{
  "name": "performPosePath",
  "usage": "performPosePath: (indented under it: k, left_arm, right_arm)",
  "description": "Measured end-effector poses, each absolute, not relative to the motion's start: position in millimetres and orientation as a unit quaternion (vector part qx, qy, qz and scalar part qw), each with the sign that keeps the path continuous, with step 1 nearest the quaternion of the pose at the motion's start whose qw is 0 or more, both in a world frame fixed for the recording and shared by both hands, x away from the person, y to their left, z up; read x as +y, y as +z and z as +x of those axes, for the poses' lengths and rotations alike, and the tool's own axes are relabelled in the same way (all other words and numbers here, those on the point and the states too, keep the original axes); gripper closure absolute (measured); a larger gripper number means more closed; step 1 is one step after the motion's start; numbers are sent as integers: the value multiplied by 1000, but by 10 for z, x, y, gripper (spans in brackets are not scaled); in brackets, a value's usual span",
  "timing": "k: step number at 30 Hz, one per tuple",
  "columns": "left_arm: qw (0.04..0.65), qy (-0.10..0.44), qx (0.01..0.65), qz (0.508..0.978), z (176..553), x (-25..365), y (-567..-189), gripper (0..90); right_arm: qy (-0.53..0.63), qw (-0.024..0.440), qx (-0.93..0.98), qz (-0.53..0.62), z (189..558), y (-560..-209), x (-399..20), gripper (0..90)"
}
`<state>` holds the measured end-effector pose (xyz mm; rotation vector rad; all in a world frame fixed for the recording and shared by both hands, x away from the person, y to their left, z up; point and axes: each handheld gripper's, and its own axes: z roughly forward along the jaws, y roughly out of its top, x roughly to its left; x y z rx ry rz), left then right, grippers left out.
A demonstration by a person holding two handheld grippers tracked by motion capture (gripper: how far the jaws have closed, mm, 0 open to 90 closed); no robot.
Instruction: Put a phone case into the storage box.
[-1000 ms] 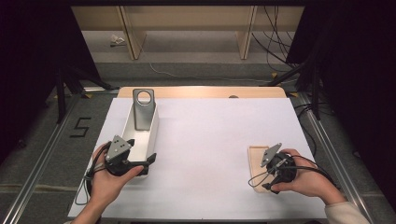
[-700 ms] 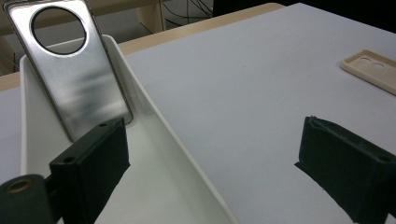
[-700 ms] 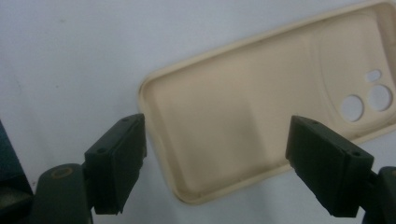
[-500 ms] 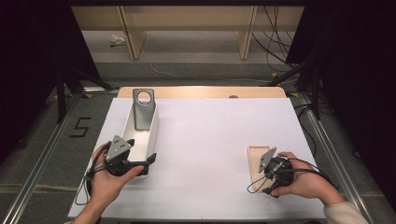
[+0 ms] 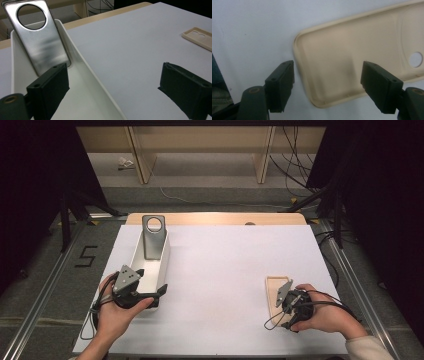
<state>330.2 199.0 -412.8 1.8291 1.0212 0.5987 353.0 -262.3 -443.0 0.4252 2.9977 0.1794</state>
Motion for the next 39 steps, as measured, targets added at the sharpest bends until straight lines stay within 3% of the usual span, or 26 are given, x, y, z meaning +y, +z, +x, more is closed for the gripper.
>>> performPosePath:
  k: [14, 36, 39]
  left_arm:
    - [465, 242, 415, 744, 3300, 1988, -4127, 80]
    - [467, 239, 411, 746, 3294, 1970, -4132, 83]
    - [467, 240, 411, 745, 3294, 1970, -4131, 83]
  right_arm:
    - [40, 47, 990, 129, 3535, -4496, -2604, 373]
    - [30, 18, 996, 81, 3454, -4472, -2518, 853]
    - [32, 15, 997, 75, 3457, -4475, -2515, 866]
